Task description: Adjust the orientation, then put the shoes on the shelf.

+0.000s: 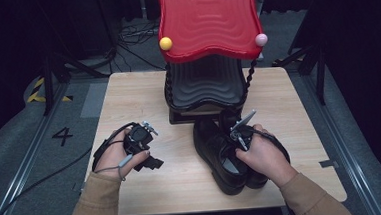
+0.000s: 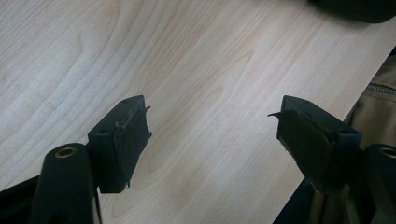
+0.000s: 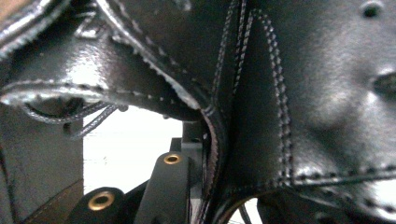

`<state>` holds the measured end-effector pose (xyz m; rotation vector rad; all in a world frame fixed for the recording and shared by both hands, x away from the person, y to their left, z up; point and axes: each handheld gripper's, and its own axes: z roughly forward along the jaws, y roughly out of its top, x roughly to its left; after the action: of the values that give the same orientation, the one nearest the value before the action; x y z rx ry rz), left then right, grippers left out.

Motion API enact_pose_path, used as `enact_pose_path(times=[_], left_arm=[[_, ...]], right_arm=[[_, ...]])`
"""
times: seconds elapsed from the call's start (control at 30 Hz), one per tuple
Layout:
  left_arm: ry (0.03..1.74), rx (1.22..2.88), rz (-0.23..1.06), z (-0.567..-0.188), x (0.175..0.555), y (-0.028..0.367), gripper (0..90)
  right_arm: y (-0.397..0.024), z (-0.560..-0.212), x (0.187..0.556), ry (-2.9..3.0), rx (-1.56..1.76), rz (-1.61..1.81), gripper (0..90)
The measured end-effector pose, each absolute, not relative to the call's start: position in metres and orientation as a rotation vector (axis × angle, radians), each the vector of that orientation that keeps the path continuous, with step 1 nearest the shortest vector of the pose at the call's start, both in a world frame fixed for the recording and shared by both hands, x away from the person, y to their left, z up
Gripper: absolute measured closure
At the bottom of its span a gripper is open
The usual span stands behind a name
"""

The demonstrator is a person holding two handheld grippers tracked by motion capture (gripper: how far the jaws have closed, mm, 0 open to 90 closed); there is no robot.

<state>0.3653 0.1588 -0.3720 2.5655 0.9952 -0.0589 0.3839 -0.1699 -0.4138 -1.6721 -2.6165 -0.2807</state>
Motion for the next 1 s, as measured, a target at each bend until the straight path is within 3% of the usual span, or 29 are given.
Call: enact_pose_path(times=[0.53, 1.0], left_arm=[[0.991, 2.566, -0.064, -0.372, 0.366, 0.159, 25.2], [1.035, 2.546, -0.053, -0.37, 0.359, 0.169, 25.2]], right_arm=[[-0.173, -0.409, 0.384, -2.624, -1.687, -0.288, 81.6], [-0.18, -0.38, 0.377, -2.581, -1.597, -0.241, 82.1]])
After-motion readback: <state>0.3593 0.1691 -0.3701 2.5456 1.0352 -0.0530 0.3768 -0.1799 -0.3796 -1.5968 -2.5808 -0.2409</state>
